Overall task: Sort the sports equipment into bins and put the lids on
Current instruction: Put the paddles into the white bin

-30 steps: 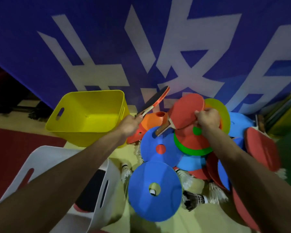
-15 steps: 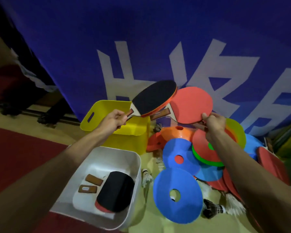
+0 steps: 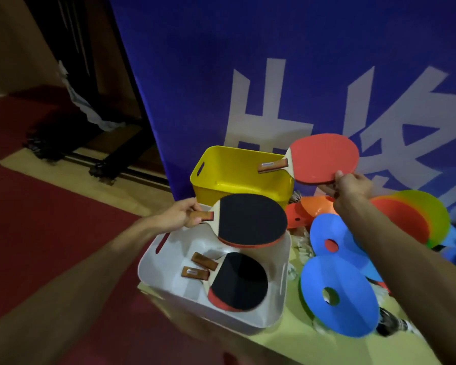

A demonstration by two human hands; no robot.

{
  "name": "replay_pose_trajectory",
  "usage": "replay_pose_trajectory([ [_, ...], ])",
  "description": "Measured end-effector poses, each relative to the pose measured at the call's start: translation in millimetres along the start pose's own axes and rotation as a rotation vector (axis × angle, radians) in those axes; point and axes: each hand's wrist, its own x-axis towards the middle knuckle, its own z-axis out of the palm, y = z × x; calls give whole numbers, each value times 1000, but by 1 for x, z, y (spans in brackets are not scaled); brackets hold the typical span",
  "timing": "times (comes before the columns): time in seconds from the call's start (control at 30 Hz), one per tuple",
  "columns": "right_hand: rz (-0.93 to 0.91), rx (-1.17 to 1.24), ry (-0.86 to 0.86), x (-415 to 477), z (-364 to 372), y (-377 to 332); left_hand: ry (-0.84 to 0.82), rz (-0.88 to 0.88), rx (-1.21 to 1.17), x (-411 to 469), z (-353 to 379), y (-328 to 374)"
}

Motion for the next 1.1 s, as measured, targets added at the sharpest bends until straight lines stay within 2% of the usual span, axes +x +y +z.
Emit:
replay_pose_trajectory([
  [0.17, -7, 3, -42, -32, 2, 16, -154, -75, 153, 11, 12, -31],
  [0.53, -29, -140, -163, -84, -17, 44, -428, -214, 270, 38, 58, -87],
  [0.7, -4, -140, -196, -97, -16, 55, -504, -299, 411, 35, 61, -102],
  [0.83, 20, -163, -252, -105, -13, 62, -586, -298, 410, 72, 70, -173],
  [0.97, 6, -208, -298, -109, -14, 66, -637, -324, 397, 28, 60, -114],
  [1.1, -24, -328, -381, -111, -12, 63, -583, -356, 393, 22, 58, -117],
])
